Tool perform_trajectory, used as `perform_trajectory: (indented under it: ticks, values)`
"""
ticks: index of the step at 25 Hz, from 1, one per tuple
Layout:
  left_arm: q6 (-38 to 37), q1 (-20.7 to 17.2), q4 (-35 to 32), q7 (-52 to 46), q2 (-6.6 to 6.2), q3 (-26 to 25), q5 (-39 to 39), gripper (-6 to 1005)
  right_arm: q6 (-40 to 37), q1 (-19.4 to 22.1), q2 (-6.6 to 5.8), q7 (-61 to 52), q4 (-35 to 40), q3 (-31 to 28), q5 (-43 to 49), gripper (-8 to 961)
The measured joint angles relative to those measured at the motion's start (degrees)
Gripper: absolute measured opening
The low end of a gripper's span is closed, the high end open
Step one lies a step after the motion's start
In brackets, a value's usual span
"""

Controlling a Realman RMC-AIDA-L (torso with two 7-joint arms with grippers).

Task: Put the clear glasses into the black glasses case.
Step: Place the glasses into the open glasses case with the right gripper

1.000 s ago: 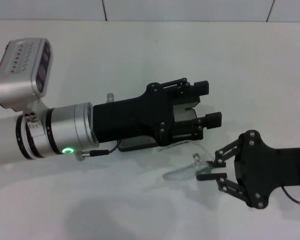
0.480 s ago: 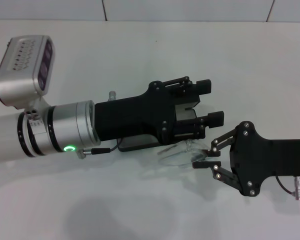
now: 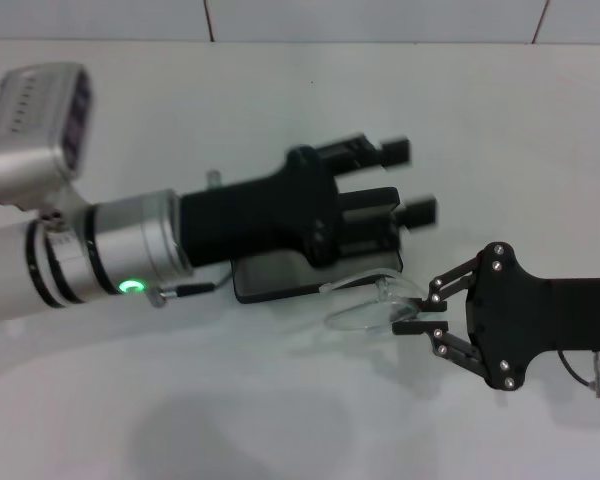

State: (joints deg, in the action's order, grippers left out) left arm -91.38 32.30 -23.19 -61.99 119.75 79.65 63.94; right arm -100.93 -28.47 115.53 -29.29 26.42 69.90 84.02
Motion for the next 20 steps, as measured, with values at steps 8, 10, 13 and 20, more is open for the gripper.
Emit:
perform_trajectory:
  ticks: [8, 10, 13, 20]
  values:
    - [0.15, -4.12, -0.11, 1.8, -0.28, -9.99, -1.08, 735, 11.79, 4.75, 0.32, -4.45, 11.28, 1.06, 0.16, 150]
    - [0.16, -5.21, -0.13, 2.4, -0.33, -11.48, -0.98, 735, 16.38, 6.62, 0.48, -7.34, 17.18, 4.07, 0.15, 152]
    - [0.15, -5.91, -0.15, 2.5, -0.38, -12.14, -0.99, 735, 25.75, 9.17, 0.55, -11.2, 26.14, 11.22, 0.09, 155]
    - [0.15, -6.91, 0.09, 2.59, -0.48, -13.0, -0.53, 735, 47.05, 11.97, 0.39, -12.13, 35.78, 29.05, 0.17, 162]
